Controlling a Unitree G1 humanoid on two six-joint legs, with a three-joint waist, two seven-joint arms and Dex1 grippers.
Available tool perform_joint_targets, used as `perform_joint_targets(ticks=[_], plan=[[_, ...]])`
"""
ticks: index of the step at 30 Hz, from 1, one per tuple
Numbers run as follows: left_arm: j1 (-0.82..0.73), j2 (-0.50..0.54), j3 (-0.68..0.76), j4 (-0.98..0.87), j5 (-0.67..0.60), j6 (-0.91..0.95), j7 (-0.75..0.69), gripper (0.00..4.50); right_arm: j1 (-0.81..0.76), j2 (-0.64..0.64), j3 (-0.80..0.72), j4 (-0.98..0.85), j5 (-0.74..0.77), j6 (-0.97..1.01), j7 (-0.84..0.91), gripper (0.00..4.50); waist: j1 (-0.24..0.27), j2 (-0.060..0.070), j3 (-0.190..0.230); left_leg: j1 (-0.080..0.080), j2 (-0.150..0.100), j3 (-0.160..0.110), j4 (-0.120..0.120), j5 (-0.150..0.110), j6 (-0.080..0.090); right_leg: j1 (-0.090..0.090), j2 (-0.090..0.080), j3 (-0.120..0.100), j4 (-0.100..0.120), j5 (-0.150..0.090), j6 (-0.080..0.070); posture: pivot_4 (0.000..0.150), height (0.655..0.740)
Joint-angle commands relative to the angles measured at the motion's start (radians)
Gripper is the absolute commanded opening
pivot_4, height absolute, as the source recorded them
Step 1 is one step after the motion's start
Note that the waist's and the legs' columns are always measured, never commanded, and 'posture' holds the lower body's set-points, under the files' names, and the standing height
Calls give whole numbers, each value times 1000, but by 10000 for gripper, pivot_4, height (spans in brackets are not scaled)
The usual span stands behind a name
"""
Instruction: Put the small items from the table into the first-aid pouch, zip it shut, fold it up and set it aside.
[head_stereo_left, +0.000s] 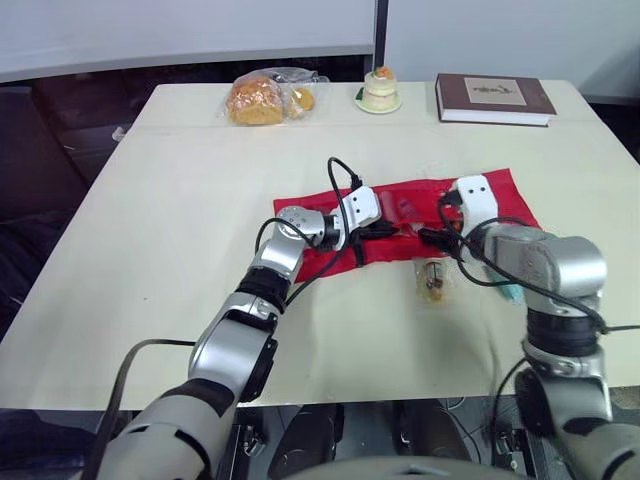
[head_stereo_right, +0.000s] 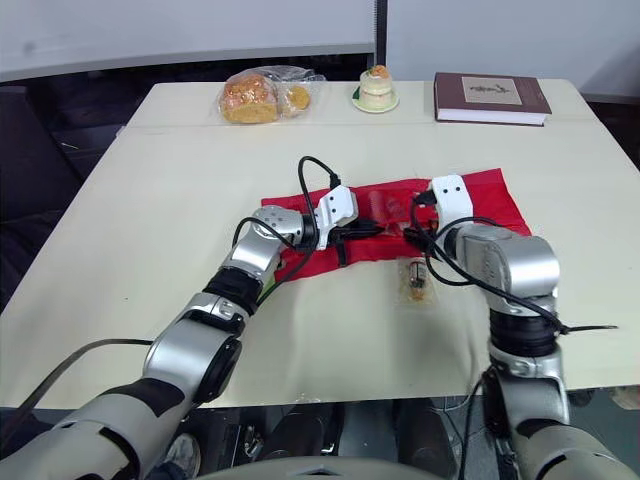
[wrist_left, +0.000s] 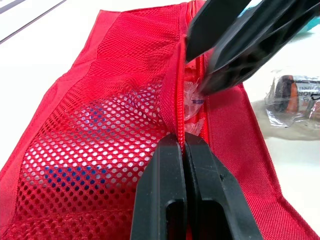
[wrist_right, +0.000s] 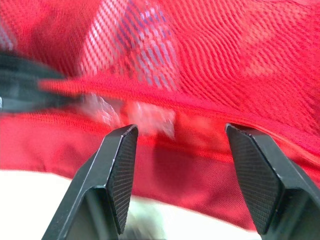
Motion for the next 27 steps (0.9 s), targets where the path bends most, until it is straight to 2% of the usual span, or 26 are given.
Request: perform_joint_targets(ticks=[1,4,5,7,9,10,18,27], plan=[[-24,4,11,-2,-17,-21,5,0,43,-98,56,-85,22,-87,63,29512,0,0,0,0,0,0,0,0,0,0,0,0,0,0,0,1500,7289],[-29,4,11,6,-18,-24,4,0,97,-149,95,-87,12,-269,115,21200,1,0,0,0,0,0,0,0,0,1,0,0,-1,0,0,1500,7289],[-30,4,11,8,-19,-24,4,0,112,-159,111,-82,8,-311,128,15535,0,0,0,0,0,1,0,0,0,1,0,0,0,0,0,1500,7289],[-31,4,11,9,-21,-24,2,0,130,-162,137,-55,-11,-394,132,11188,-1,0,0,0,1,1,0,0,0,1,1,0,0,0,0,1500,7289],[-32,3,10,10,-23,-24,0,0,138,-167,172,-17,-37,-509,153,3186,0,0,0,0,1,1,0,0,0,1,1,0,0,0,0,1500,7289],[-32,4,10,12,-23,-24,0,0,137,-169,188,2,-51,-538,154,1015,1,0,0,0,1,1,0,0,0,1,1,0,0,0,0,1500,7289],[-23,14,9,-5,-24,-19,-8,0,92,-138,264,167,-157,-693,135,328,2,0,0,0,1,1,0,0,0,1,1,0,-1,0,0,1500,7289],[-24,21,12,0,-25,-22,-4,0,79,-145,256,159,-194,-679,147,328,3,0,0,0,1,1,0,0,0,1,1,1,-1,0,0,1500,7289]])
